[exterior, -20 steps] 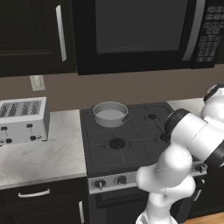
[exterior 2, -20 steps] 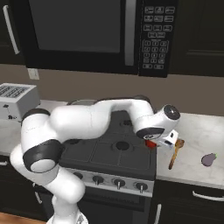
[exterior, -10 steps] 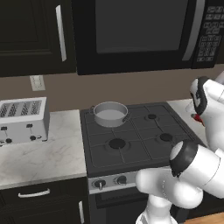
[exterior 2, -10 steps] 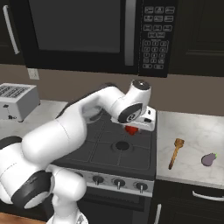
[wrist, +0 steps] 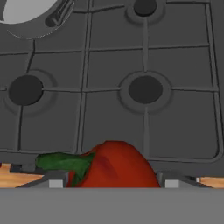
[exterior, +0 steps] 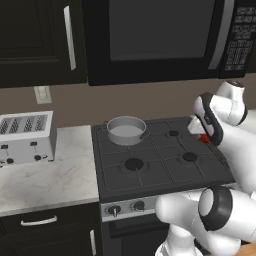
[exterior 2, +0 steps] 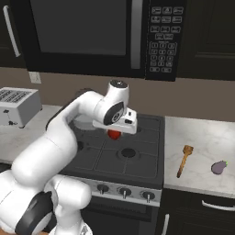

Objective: Put the bell pepper and eggplant in the pot. Retrieve the spatula and lightly stir the vegetables in the pot.

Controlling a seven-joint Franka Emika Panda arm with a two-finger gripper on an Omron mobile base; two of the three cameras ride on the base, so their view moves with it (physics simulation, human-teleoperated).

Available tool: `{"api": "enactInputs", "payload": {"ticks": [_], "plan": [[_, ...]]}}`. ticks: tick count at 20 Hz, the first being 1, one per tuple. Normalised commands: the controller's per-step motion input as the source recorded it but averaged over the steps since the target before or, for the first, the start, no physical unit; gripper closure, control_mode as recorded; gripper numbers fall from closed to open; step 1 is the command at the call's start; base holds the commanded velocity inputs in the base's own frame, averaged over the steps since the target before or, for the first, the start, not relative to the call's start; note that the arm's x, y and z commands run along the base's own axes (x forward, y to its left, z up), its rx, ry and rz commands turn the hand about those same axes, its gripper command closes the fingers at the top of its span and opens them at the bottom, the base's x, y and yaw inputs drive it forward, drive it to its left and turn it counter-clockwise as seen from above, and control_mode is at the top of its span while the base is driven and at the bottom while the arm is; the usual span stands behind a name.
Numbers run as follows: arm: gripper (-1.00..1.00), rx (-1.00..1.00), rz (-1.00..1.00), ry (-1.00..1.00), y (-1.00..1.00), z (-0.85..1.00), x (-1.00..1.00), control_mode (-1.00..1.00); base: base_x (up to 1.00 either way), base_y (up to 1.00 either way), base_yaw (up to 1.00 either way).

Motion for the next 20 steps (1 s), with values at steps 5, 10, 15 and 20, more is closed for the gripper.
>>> {"api": "enactInputs", "payload": {"ticks": [5,10,15,20], "plan": [[1.0,0.02,0.16,-0.12,1.0,0.04,-0.09,-1.0,0.0,0.0,0.0],[1.0,0.0,0.18,-0.14,1.0,0.1,-0.02,-1.0,0.0,0.0,0.0],[1.0,0.0,0.09,-0.18,0.99,0.26,0.03,-1.0,0.0,0.0,0.0],[1.0,0.0,-0.01,-0.18,0.78,0.22,0.31,-1.0,0.0,0.0,0.0]]}}
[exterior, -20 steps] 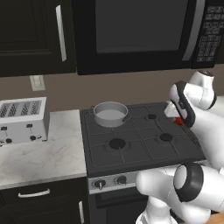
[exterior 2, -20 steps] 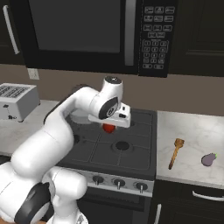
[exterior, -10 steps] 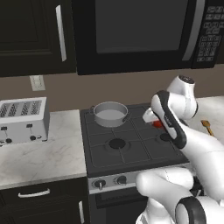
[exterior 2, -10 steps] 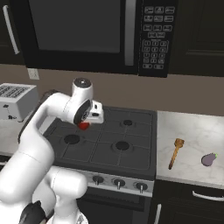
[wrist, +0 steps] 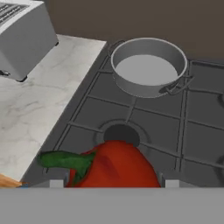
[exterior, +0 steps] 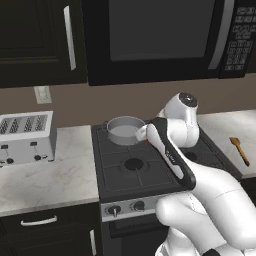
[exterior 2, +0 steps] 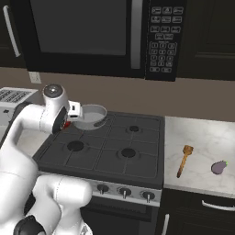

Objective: Put the bell pepper and eggplant in the pot. Retrieve the spatula and lightly stir the vegetables in the pot.

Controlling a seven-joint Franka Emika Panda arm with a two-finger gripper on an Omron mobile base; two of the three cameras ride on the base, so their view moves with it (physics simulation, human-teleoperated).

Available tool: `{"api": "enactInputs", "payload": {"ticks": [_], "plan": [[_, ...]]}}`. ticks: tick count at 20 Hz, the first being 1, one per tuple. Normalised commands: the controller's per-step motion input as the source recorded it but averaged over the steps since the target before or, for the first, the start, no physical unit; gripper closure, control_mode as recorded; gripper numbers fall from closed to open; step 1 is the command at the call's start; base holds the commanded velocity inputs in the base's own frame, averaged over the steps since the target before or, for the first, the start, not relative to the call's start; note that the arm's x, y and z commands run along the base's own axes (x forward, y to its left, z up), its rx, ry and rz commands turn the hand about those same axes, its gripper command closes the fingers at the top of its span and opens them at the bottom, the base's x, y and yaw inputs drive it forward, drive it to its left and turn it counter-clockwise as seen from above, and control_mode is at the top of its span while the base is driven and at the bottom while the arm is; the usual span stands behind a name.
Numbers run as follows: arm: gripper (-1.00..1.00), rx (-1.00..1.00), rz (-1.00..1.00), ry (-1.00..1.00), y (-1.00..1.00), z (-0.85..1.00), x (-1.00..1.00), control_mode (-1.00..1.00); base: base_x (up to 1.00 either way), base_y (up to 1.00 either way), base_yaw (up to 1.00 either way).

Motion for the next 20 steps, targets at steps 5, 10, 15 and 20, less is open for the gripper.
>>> {"api": "enactInputs", "payload": {"ticks": [5,10,15,20], "plan": [[1.0,0.0,-0.14,-0.08,0.4,0.0,0.55,-1.0,0.0,0.0,0.0],[1.0,0.02,-0.17,-0.03,0.22,0.2,0.35,-1.0,0.0,0.0,0.0],[1.0,0.06,-0.05,0.0,-0.07,0.02,0.1,-1.0,0.0,0.0,0.0],[1.0,0.01,0.0,0.0,-0.18,-0.03,0.03,-1.0,0.0,0.0,0.0]]}}
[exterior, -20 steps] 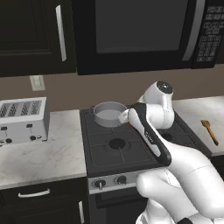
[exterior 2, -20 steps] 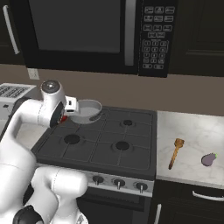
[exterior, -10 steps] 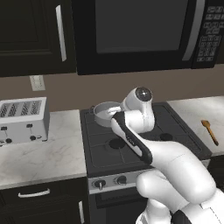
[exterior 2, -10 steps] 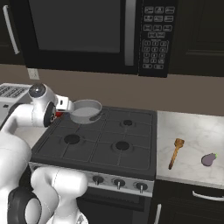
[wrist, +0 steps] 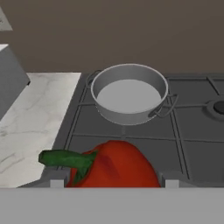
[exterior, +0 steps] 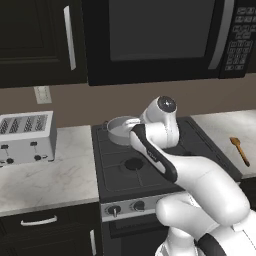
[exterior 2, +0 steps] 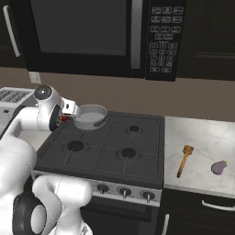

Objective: Put the bell pepper and eggplant in the pot. Retrieve the spatula and lightly stir the vegetables in the pot.

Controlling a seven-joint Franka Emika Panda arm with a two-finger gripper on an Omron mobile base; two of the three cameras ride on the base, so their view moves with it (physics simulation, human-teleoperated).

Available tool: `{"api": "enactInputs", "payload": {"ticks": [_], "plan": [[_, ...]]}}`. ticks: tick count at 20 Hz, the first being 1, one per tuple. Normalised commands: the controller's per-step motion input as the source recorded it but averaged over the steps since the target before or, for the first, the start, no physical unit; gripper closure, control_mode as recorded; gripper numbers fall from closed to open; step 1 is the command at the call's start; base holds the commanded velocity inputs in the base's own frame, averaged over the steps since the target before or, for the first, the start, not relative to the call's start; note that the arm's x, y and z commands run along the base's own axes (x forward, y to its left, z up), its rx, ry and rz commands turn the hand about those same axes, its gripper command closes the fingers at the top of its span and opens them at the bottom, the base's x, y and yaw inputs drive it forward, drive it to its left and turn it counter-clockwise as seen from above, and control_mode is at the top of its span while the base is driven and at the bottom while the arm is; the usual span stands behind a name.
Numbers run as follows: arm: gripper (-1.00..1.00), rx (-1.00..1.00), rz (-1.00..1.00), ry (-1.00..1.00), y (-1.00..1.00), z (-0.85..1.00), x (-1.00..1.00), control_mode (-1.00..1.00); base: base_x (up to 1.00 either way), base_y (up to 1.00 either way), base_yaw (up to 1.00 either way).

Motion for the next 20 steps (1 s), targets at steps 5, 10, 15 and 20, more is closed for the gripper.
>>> {"api": "enactInputs", "payload": {"ticks": [5,10,15,20], "plan": [[1.0,0.0,0.01,0.0,-0.11,-0.04,0.28,-1.0,0.0,0.0,0.0],[1.0,0.0,0.0,0.0,0.0,-0.21,0.51,-1.0,0.0,0.0,0.0],[1.0,0.0,0.0,0.0,0.0,-0.11,0.32,-1.0,0.0,0.0,0.0],[1.0,0.0,0.0,0.02,0.0,-0.06,0.39,-1.0,0.0,0.0,0.0]]}}
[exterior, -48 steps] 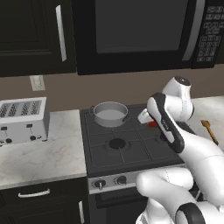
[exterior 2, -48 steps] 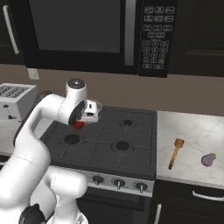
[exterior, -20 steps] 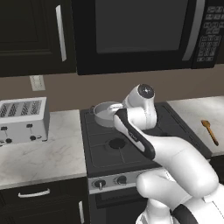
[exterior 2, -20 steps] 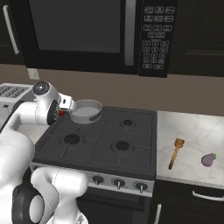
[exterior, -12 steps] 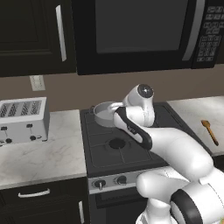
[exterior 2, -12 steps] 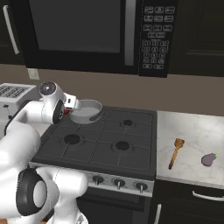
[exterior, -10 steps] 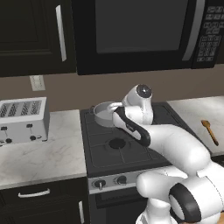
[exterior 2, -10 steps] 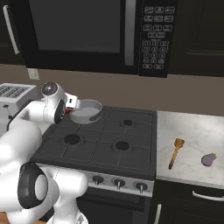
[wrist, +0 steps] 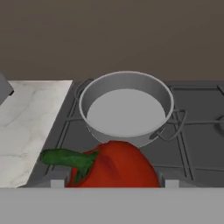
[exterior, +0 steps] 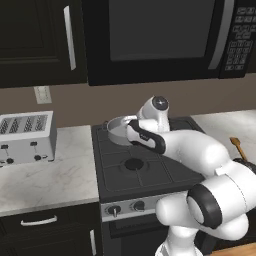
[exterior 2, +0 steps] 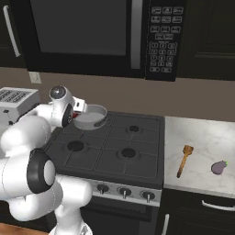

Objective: Put the bell pepper and eggplant in the pot. Retrieve the spatula and lightly stir the vegetables in the pot.

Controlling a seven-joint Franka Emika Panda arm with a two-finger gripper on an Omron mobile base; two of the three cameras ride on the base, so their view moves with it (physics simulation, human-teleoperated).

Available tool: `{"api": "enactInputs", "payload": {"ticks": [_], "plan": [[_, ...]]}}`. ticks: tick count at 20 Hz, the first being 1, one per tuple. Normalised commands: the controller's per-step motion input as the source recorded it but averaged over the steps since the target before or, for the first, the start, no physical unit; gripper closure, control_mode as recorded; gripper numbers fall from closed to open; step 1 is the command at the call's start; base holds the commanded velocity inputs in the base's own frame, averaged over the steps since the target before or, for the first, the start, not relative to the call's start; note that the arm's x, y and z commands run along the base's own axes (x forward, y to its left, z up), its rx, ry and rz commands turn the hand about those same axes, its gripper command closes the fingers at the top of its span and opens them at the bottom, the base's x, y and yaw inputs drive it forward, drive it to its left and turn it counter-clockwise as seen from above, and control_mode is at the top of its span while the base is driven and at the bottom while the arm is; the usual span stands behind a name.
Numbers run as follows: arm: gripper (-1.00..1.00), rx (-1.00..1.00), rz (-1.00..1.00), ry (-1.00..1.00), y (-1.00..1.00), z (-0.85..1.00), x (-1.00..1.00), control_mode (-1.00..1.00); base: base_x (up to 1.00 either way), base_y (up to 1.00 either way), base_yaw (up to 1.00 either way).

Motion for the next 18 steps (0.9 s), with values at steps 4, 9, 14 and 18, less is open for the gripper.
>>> {"api": "enactInputs", "payload": {"ticks": [4,9,14,18], "plan": [[1.0,0.0,0.0,0.01,0.0,-0.14,0.25,-1.0,0.0,0.0,0.0],[1.0,0.0,0.0,0.05,0.0,-0.12,0.13,-1.0,0.0,0.0,0.0],[1.0,0.0,0.0,0.01,0.0,-0.16,0.0,-1.0,0.0,0.0,0.0],[1.0,0.0,0.0,0.02,0.0,-0.18,0.03,-1.0,0.0,0.0,0.0]]}}
